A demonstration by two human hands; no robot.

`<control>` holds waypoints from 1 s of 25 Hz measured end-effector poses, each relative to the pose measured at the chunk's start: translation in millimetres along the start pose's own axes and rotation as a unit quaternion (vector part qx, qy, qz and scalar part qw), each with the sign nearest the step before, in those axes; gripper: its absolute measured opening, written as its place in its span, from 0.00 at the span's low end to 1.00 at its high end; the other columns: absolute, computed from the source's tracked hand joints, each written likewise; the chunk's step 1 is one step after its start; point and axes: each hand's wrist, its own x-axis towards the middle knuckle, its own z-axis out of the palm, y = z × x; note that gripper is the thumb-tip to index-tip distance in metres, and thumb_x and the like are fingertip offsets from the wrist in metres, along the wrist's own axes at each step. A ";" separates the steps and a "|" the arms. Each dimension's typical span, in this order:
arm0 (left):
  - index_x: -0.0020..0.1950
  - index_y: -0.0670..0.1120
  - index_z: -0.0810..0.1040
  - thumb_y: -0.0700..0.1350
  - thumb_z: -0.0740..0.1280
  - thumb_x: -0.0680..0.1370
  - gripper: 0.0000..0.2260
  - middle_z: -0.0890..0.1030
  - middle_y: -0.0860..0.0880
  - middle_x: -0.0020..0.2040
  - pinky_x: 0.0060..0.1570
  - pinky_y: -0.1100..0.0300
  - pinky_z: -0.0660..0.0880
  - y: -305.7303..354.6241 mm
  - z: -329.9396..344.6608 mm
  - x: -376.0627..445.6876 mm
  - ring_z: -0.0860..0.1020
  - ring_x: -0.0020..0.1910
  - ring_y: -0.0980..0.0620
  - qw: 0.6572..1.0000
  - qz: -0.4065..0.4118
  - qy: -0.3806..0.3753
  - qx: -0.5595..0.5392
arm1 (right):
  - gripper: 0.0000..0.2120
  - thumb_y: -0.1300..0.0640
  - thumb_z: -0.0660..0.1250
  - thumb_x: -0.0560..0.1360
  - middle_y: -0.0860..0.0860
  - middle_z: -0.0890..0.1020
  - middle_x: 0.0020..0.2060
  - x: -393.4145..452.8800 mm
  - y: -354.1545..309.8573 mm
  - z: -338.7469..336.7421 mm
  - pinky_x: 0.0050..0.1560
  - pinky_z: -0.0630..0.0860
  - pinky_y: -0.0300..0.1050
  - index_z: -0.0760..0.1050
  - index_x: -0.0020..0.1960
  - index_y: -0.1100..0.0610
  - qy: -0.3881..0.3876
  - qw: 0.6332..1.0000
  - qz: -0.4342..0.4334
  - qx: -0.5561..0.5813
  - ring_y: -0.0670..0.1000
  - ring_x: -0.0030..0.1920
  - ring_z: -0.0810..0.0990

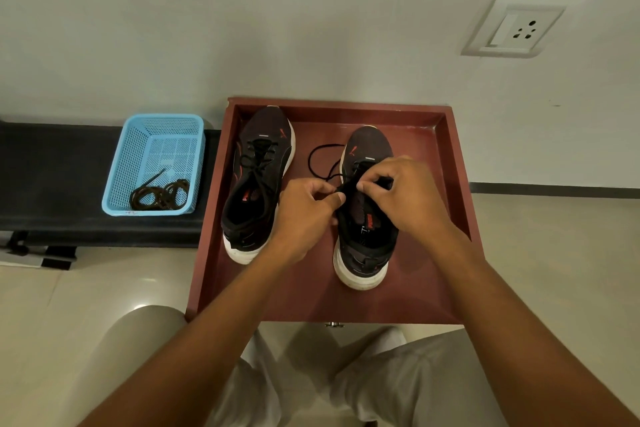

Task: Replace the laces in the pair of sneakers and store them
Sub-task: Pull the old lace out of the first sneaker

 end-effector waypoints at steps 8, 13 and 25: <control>0.44 0.46 0.86 0.41 0.72 0.79 0.05 0.87 0.49 0.40 0.47 0.42 0.84 -1.0 -0.3 -0.1 0.86 0.40 0.46 1.000 -0.007 0.007 -0.003 | 0.07 0.57 0.75 0.75 0.40 0.86 0.38 -12.3 24.7 -44.2 0.47 0.78 0.39 0.85 0.41 0.46 0.116 0.970 0.162 0.141 0.38 0.40 0.82; 0.46 0.43 0.85 0.40 0.72 0.79 0.03 0.86 0.48 0.41 0.45 0.43 0.84 0.1 3.7 0.4 0.86 0.39 0.46 1.000 0.000 0.011 -0.008 | 0.14 0.55 0.77 0.74 0.44 0.82 0.53 -11.6 5.7 -30.5 0.61 0.74 0.44 0.83 0.59 0.50 0.069 0.995 0.075 -0.004 0.47 0.55 0.78; 0.46 0.43 0.85 0.40 0.72 0.78 0.03 0.86 0.47 0.41 0.44 0.45 0.84 -3.6 1.8 2.3 0.86 0.37 0.47 1.000 -0.001 0.009 -0.017 | 0.01 0.52 0.76 0.74 0.41 0.77 0.46 -4.1 2.6 1.4 0.56 0.67 0.49 0.85 0.43 0.47 0.027 0.996 0.002 -0.088 0.48 0.56 0.72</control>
